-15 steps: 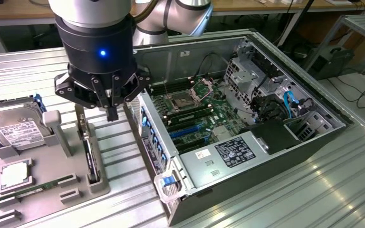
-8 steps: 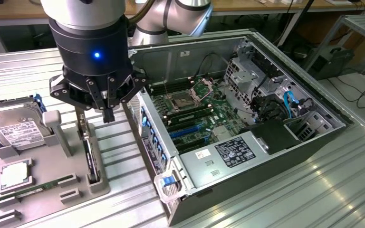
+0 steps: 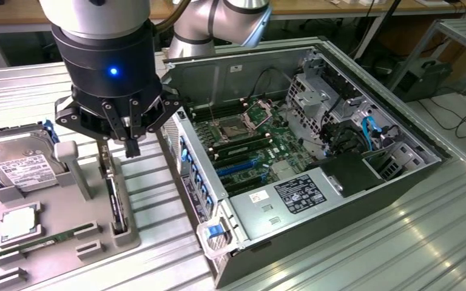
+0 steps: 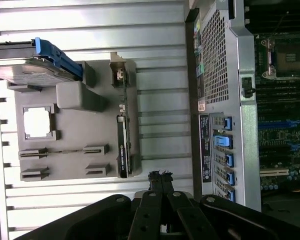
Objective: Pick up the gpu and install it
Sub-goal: 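Reach for the gpu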
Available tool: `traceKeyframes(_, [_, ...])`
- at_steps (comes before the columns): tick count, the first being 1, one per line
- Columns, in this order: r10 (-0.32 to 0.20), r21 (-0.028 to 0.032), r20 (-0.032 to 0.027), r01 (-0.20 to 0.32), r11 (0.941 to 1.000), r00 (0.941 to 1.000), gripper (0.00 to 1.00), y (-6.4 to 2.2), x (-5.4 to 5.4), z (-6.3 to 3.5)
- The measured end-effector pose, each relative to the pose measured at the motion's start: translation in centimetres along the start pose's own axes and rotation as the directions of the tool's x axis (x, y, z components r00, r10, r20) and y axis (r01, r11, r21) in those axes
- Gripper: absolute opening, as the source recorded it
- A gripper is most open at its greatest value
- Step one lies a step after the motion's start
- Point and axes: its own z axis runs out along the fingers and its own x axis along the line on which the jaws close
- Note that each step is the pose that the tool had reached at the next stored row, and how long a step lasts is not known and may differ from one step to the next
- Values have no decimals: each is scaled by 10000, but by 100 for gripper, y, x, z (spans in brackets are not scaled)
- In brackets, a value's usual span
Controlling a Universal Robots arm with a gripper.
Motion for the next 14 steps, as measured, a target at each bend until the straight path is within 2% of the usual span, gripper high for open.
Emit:
traceKeyframes(8, [-6,2,-4,6,10000,10000,11,66,42,13])
traceKeyframes(14, [-153,-2,-11,153,9999,9999,11,162,63,25])
